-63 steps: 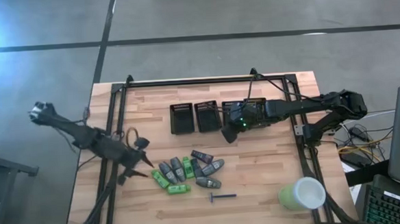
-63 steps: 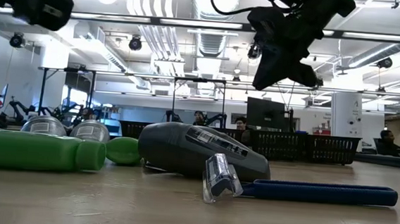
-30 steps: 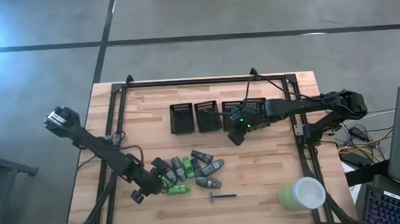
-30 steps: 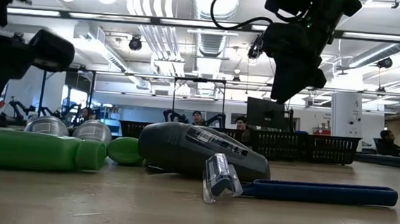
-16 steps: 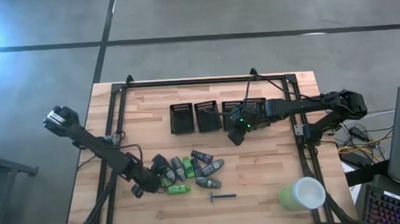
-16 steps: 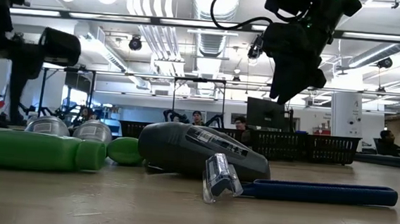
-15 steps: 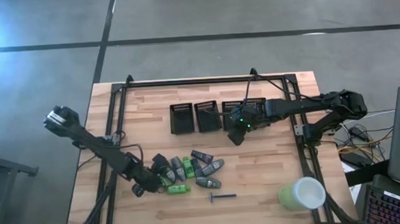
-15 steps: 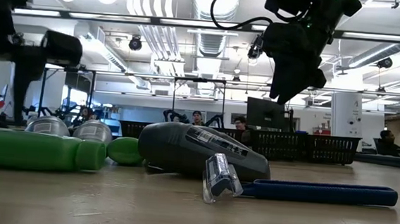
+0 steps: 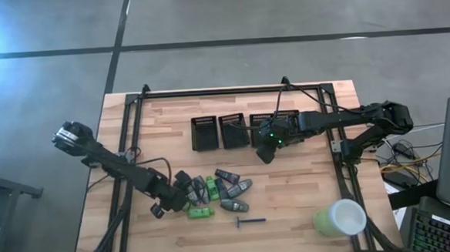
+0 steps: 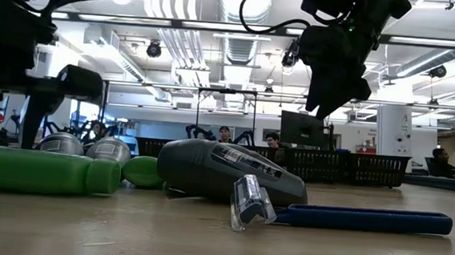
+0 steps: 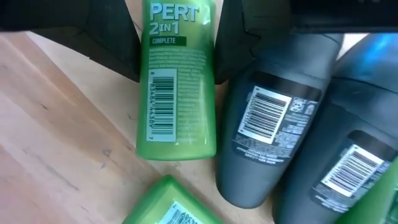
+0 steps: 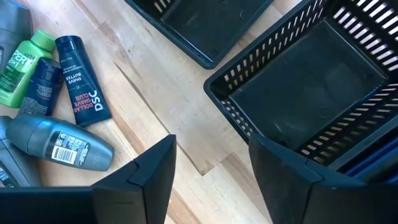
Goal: Pick & Place Travel size toiletries
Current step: Put the shampoo into the left black basket
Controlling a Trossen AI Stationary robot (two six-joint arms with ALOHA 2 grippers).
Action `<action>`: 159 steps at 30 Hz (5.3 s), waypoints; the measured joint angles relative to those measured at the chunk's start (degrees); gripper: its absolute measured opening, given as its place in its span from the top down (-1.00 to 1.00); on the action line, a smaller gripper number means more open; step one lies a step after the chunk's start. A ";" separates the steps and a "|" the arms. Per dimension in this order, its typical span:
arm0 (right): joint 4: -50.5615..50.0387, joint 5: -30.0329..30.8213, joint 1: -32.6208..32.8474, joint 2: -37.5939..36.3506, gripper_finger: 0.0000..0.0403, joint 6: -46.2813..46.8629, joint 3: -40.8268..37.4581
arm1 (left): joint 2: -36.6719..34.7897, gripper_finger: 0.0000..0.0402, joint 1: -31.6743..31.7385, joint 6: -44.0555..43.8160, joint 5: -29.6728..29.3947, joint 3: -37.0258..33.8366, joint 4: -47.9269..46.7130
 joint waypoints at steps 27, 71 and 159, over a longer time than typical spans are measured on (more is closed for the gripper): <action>-0.07 -0.10 0.02 0.00 0.30 -0.20 0.00 | -5.43 0.25 0.02 -7.70 0.70 4.60 -10.44; 20.96 -22.64 0.81 0.00 0.79 -16.07 0.01 | -2.93 0.26 48.91 -39.22 12.30 12.71 7.10; 19.06 -22.59 1.16 0.02 0.33 -12.87 -0.66 | -9.08 -0.26 23.63 -33.38 10.85 12.85 -10.79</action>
